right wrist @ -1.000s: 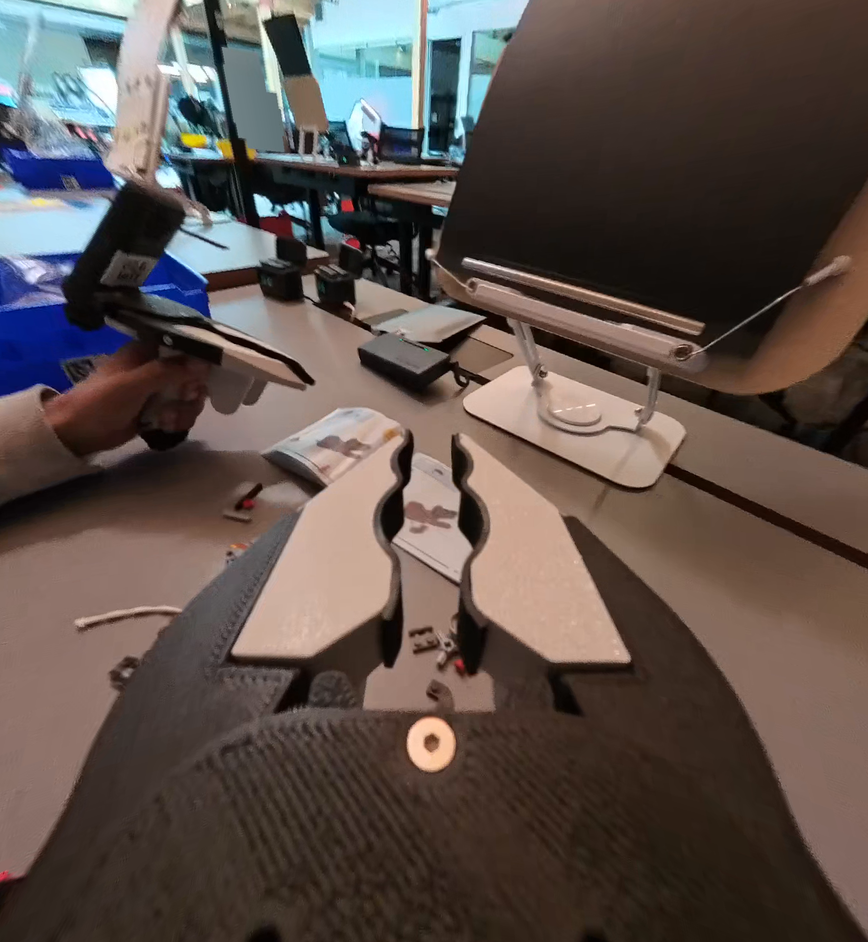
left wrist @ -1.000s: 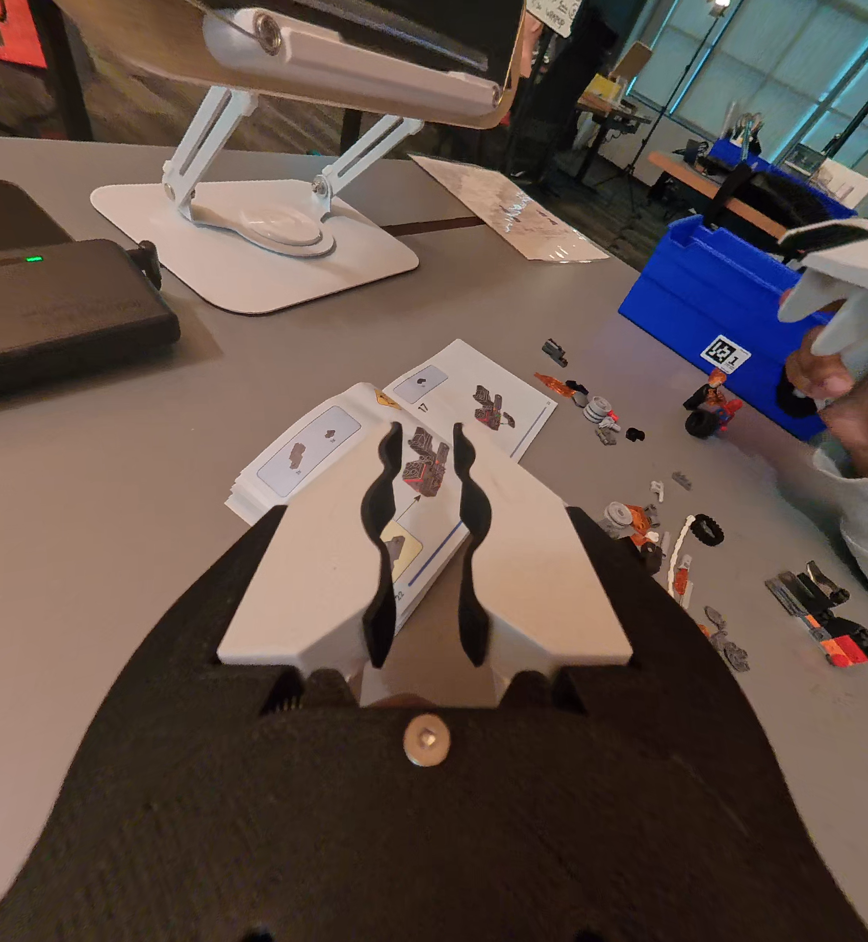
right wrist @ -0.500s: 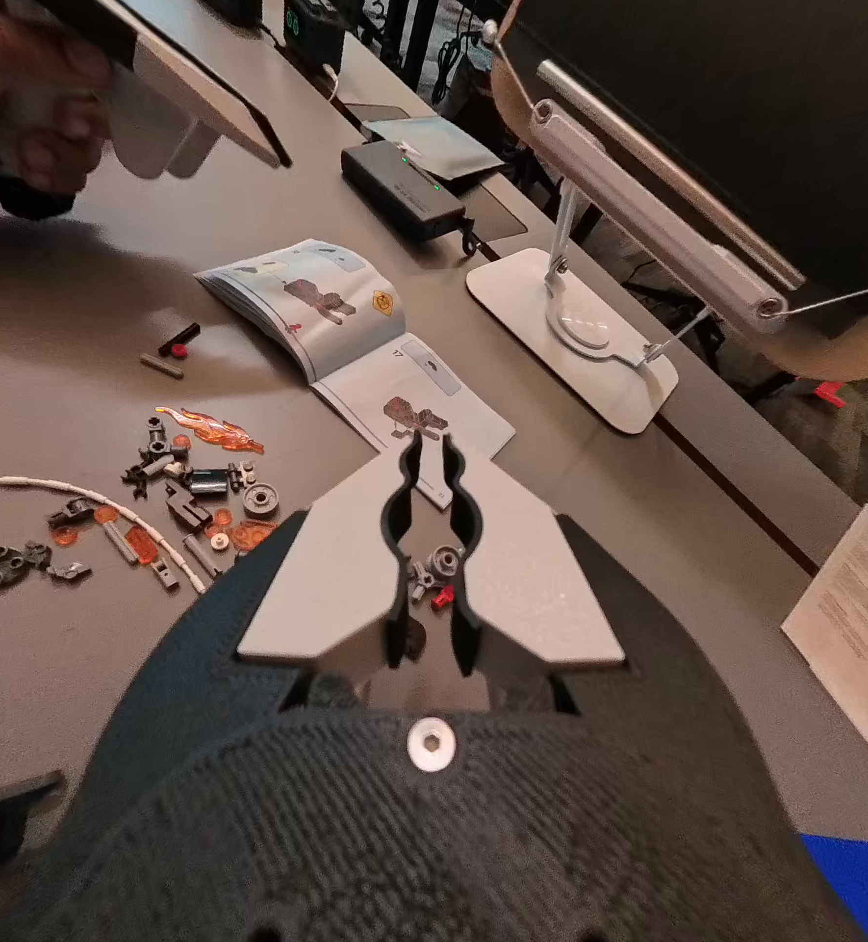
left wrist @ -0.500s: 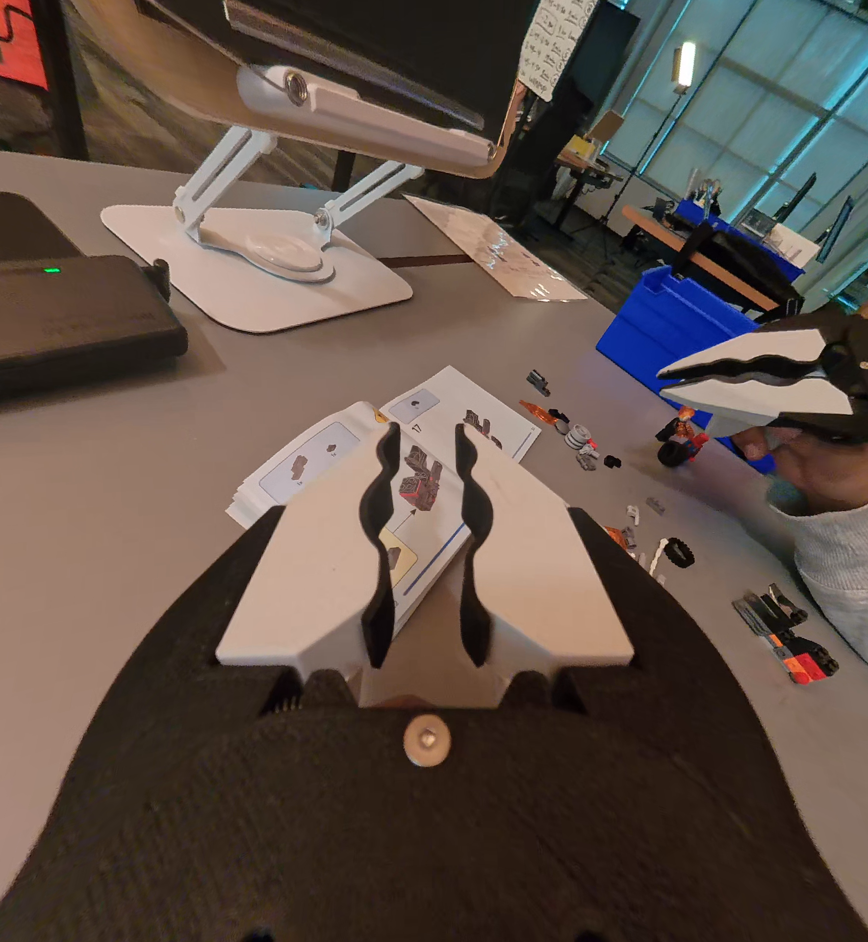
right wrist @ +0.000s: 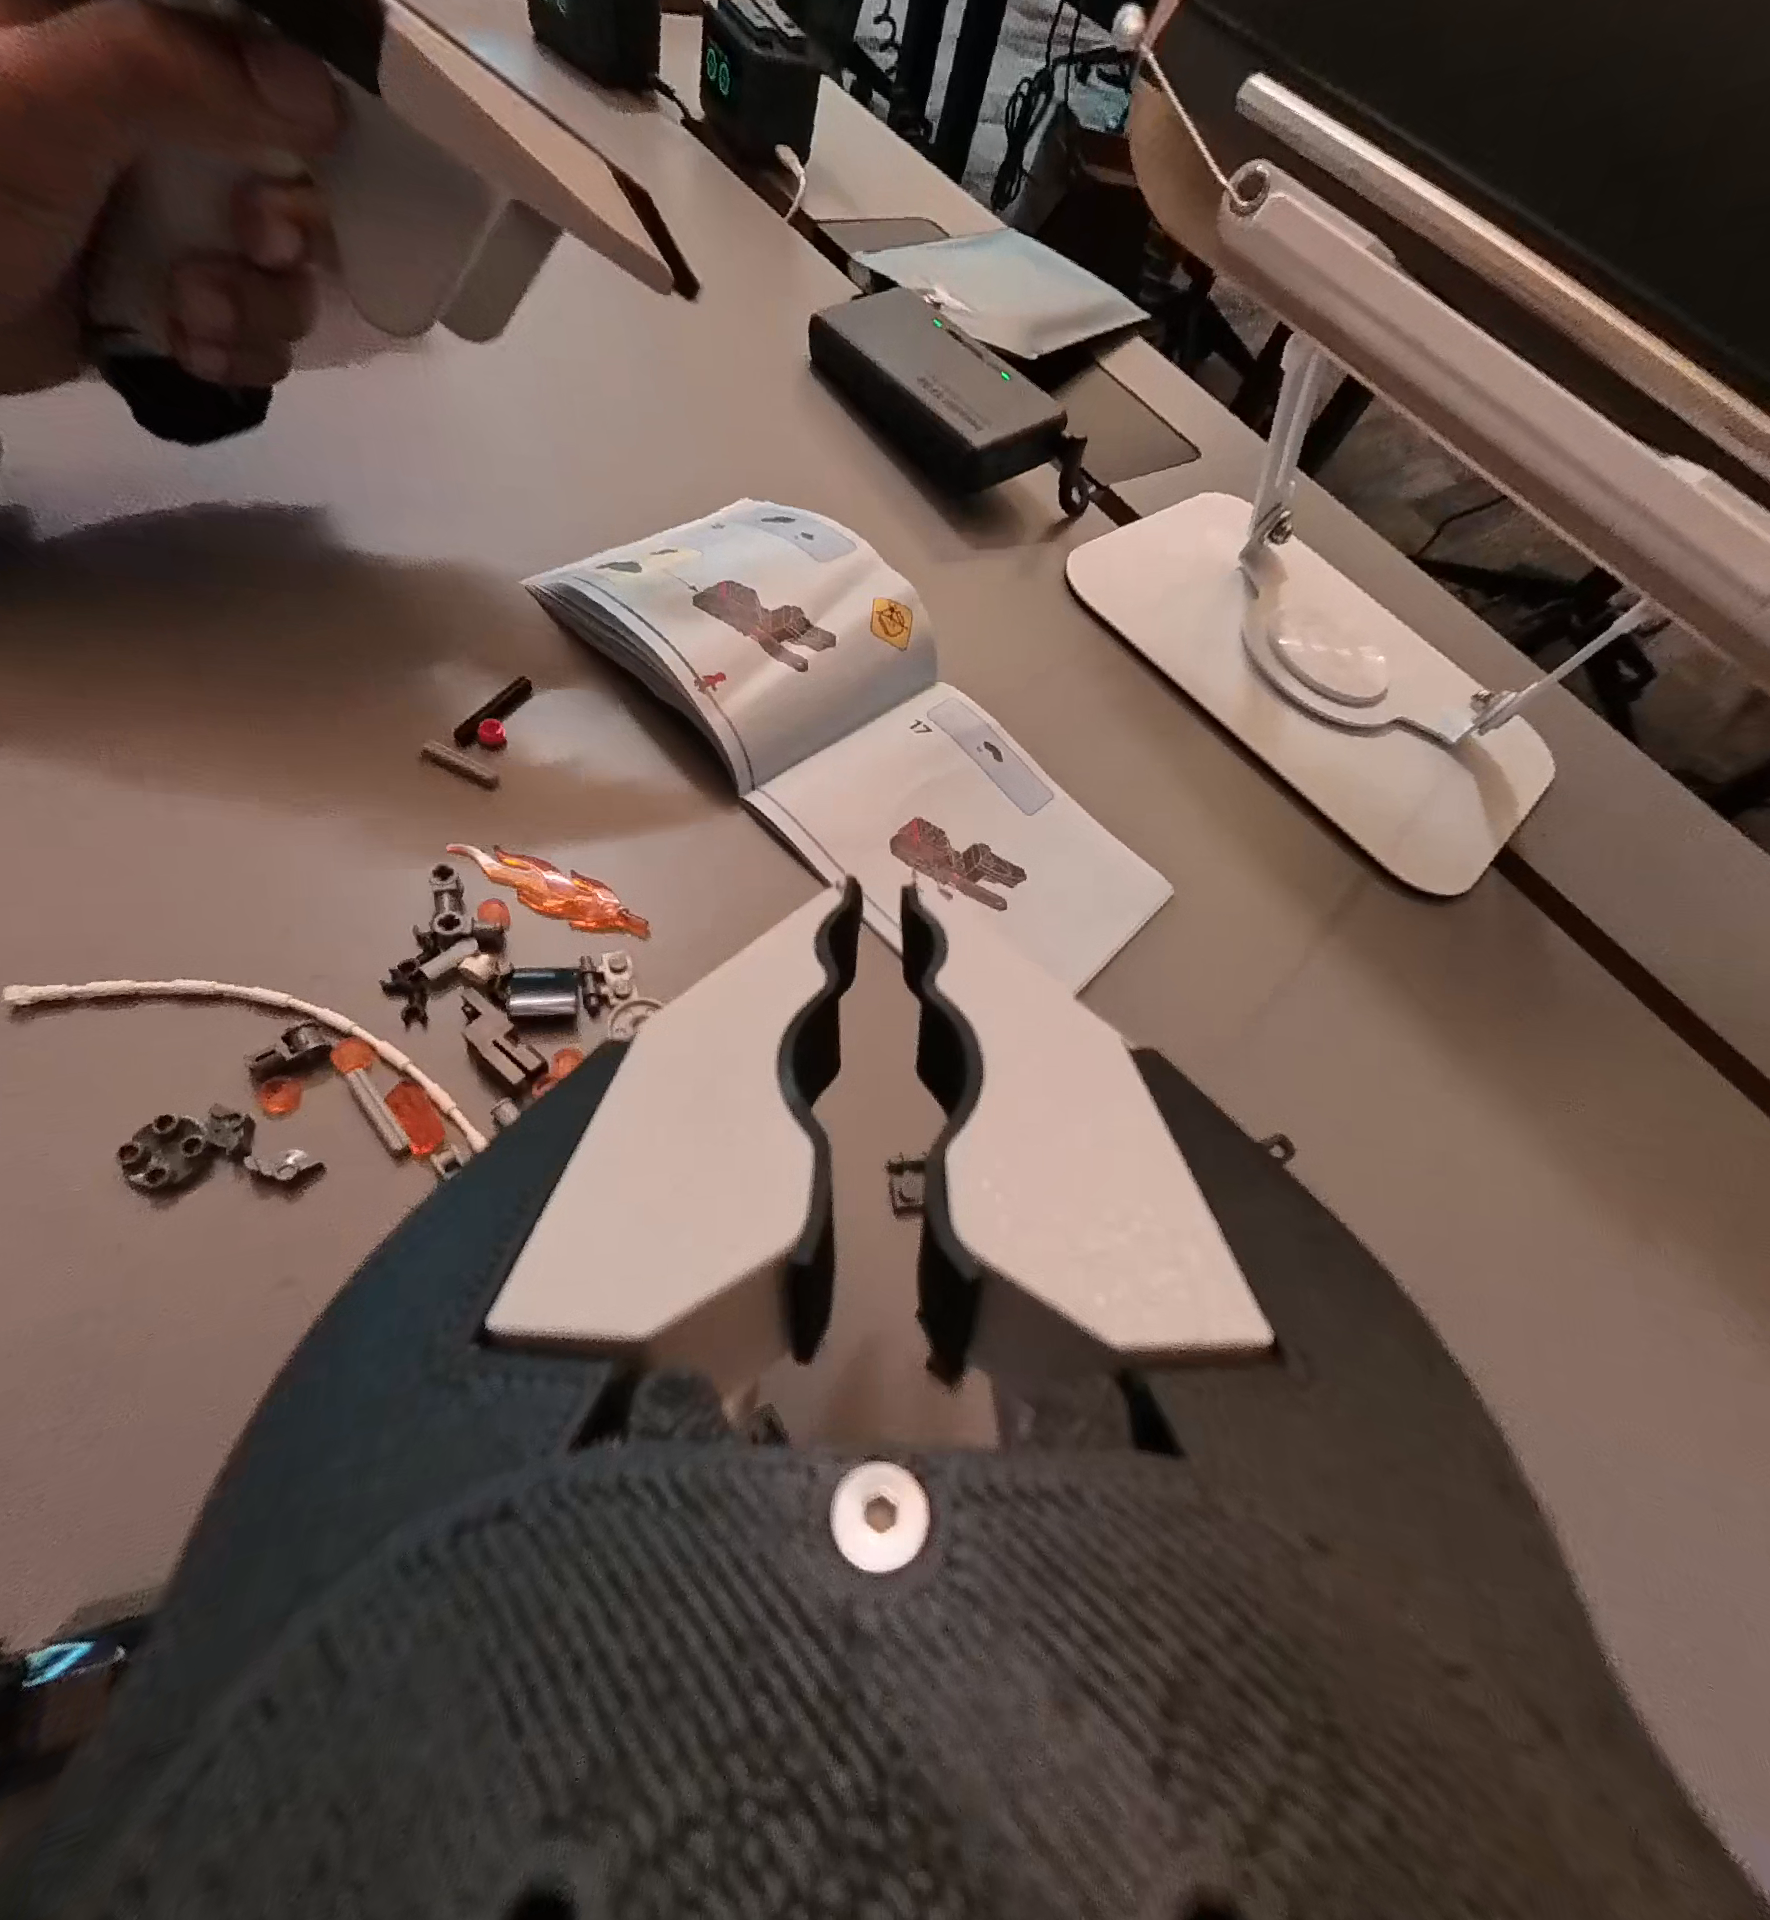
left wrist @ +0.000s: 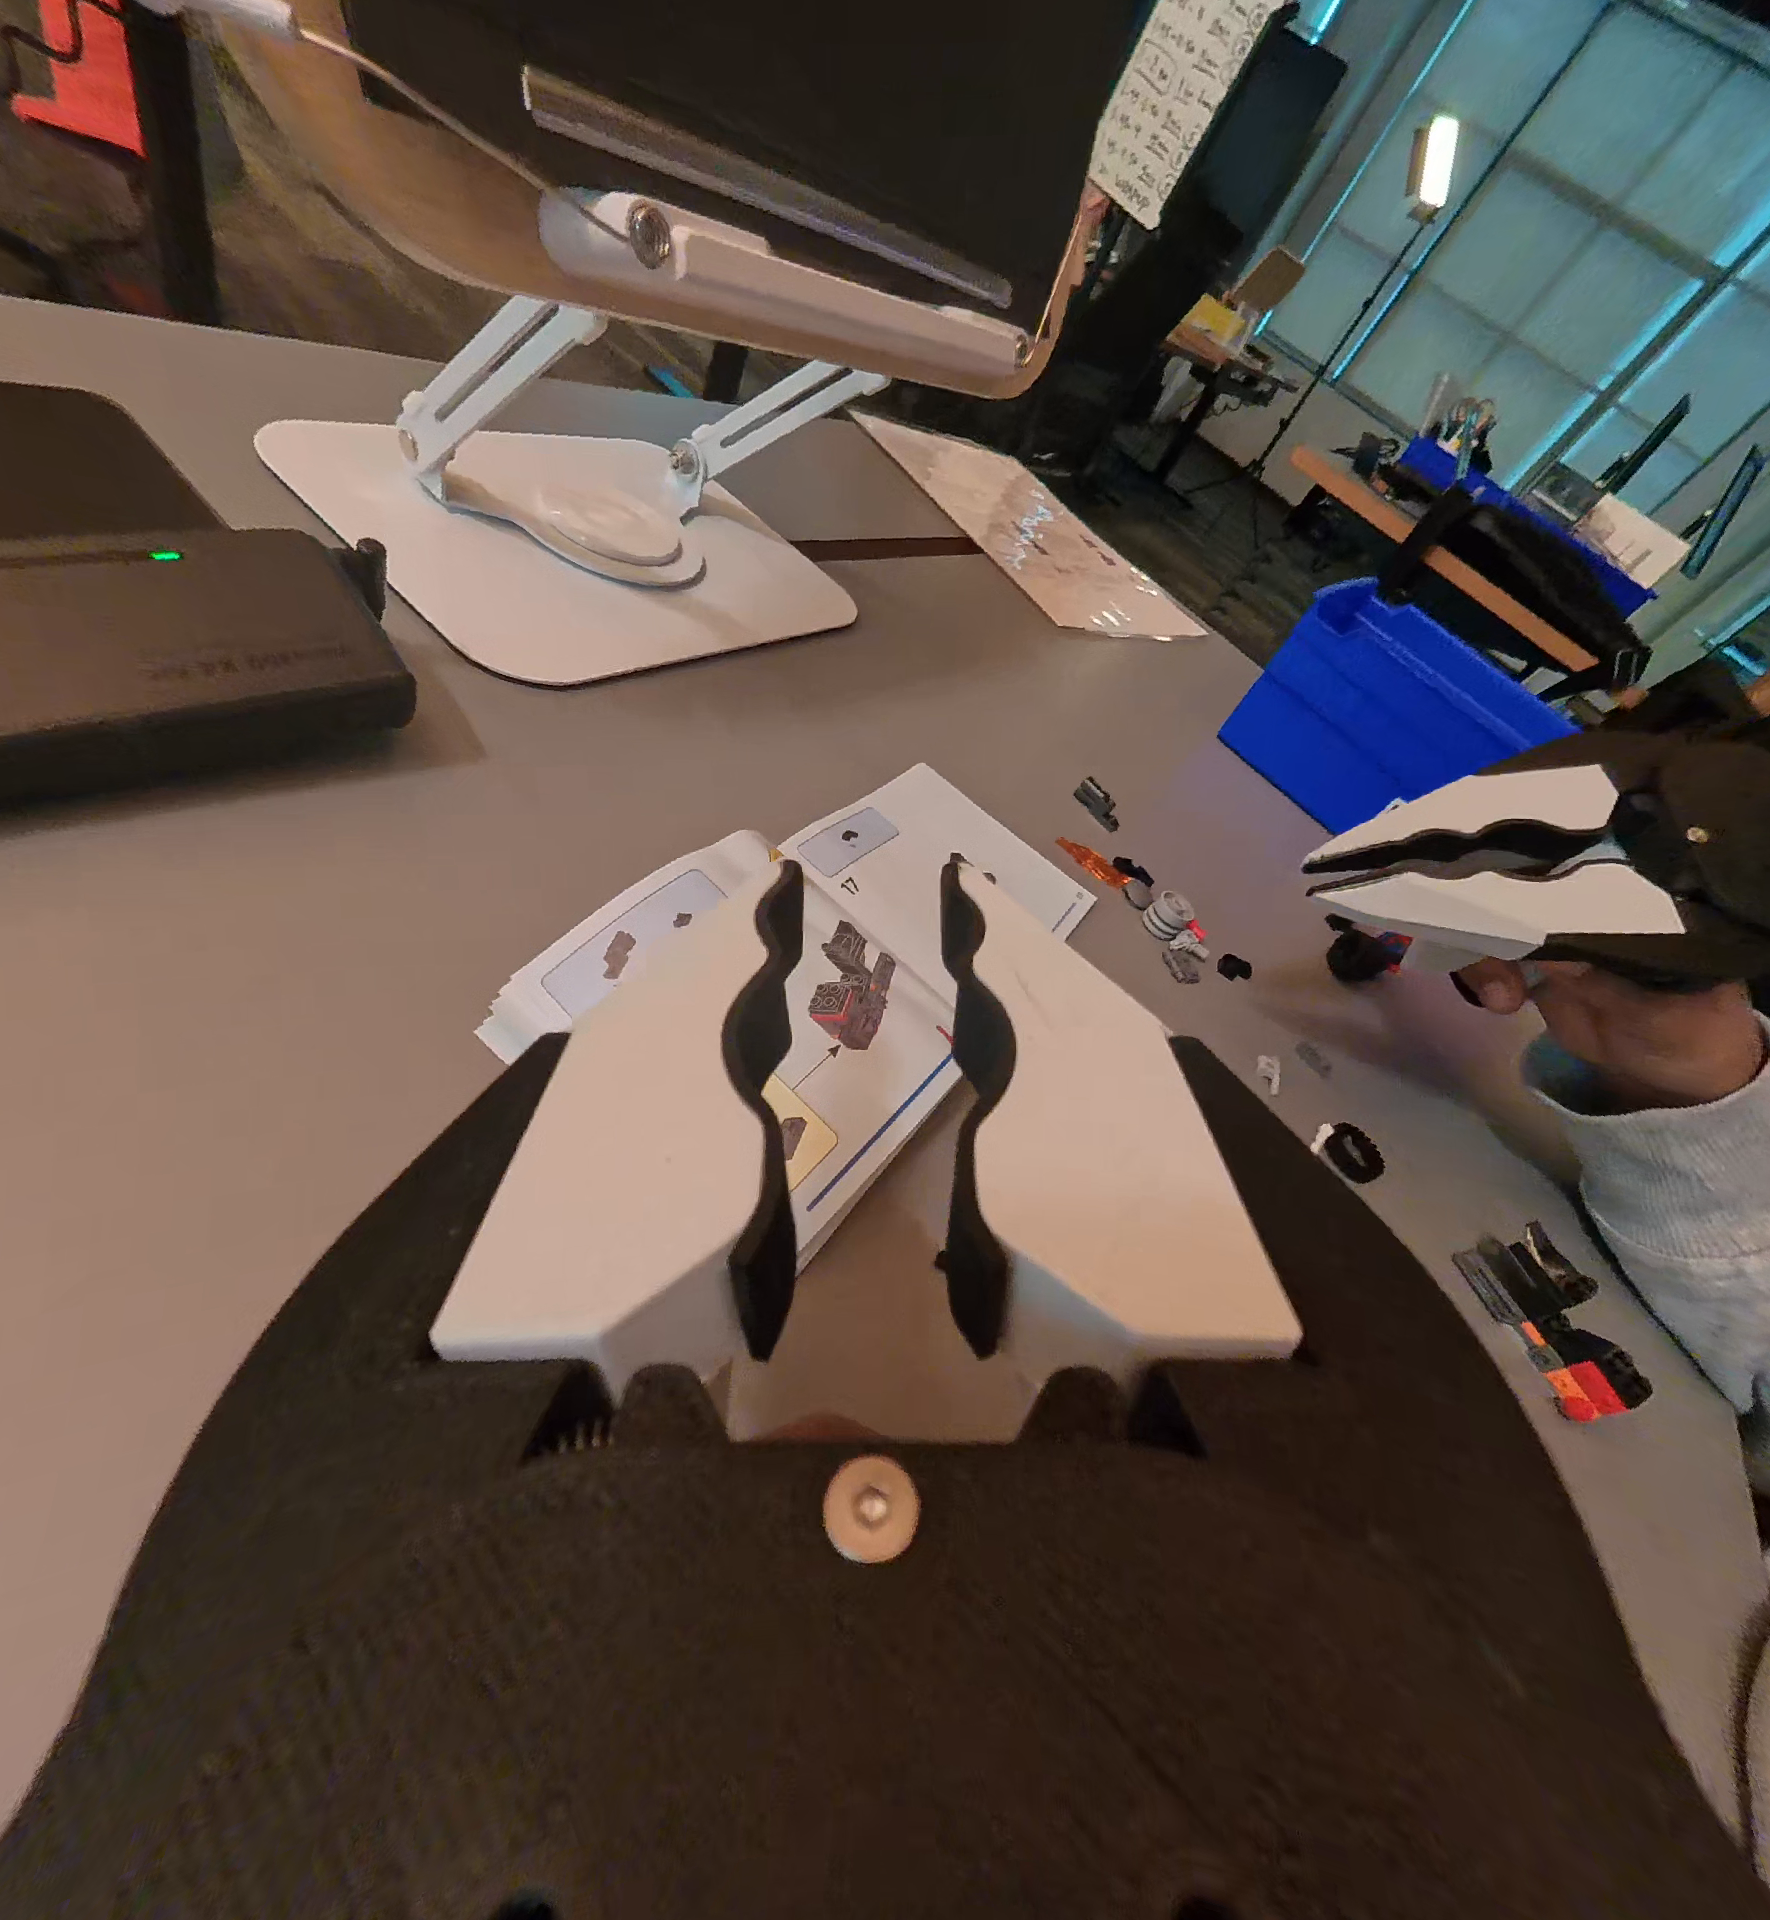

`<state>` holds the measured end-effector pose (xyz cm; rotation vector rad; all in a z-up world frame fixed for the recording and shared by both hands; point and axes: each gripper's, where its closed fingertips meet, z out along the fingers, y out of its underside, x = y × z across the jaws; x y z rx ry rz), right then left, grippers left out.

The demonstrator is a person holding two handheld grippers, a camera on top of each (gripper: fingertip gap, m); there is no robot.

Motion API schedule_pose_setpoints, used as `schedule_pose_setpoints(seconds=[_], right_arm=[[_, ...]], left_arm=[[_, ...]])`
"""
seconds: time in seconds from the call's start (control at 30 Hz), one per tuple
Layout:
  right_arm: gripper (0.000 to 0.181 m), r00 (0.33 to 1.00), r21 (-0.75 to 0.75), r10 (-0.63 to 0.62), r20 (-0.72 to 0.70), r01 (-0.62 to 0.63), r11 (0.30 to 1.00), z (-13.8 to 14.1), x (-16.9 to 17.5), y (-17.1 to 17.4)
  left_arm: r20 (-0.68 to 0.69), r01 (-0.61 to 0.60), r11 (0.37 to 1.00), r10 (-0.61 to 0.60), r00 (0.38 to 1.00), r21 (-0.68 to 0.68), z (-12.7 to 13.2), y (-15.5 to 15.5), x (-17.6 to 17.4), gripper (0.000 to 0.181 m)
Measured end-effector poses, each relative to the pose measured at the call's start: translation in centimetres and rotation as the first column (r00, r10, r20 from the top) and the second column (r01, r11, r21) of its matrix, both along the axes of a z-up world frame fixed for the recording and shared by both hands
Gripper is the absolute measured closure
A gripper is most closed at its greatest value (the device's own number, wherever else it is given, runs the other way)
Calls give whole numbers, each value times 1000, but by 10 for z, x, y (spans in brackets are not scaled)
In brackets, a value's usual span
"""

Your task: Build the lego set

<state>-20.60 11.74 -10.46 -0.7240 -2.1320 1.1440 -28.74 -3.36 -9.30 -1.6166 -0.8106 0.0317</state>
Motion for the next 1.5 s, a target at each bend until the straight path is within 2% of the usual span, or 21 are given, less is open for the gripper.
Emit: schedule_pose_setpoints(seconds=[0.03,0.3,0.67,1.07,1.3,1.37,1.43,1.5], right_arm=[[175,1000,-3,0,4,0,1000,0,0,0],[176,999,15,-29,23,29,999,-7,-4,9],[177,998,76,-58,33,55,996,-16,-7,18],[176,999,107,-28,37,24,994,-20,-3,8],[169,992,-30,102,73,-100,995,-11,11,-13],[162,966,-68,233,112,-226,972,-13,28,-30],[161,910,-89,379,168,-369,925,-21,52,-49],[161,873,-43,436,217,-438,898,-34,65,-58]], left_arm=[[-10,-4,1000,4,1000,-9,2,0,0,155],[-24,4,1000,-4,1000,-11,12,3,7,153],[-5,-12,1000,12,1000,-14,9,-2,4,152],[27,0,1000,1,1000,-24,-1,0,3,150],[33,10,1000,-9,999,-20,-1,1,4,150],[35,15,1000,-14,999,-18,-1,3,5,150],[35,19,1000,-18,999,-22,-2,4,6,150],[40,25,999,-24,999,-28,-4,5,6,149]])
